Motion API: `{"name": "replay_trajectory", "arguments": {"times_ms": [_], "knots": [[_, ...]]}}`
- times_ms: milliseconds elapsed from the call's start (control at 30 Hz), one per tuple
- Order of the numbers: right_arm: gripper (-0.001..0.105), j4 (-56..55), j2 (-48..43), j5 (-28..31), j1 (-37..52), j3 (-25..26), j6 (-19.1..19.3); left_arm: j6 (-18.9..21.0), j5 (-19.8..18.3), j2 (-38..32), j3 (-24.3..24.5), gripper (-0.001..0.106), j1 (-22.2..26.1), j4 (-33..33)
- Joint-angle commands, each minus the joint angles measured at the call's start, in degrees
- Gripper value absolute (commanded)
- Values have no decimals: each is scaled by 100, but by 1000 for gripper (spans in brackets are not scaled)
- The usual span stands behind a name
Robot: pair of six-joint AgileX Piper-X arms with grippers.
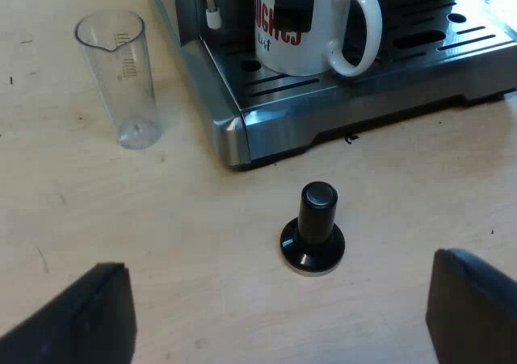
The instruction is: Place mug into machine
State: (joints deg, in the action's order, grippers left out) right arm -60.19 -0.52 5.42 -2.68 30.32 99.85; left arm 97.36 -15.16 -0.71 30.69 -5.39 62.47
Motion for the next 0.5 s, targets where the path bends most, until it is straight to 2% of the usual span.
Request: {"name": "replay_trajectory", "arguments": {"times_ms": [33,500], "knots": [[79,61,-258,-25,11,20,25,11,24,-797,30,81,2,-60],[79,61,-258,-26,-31,20,25,11,24,-797,30,81,2,-60]]}}
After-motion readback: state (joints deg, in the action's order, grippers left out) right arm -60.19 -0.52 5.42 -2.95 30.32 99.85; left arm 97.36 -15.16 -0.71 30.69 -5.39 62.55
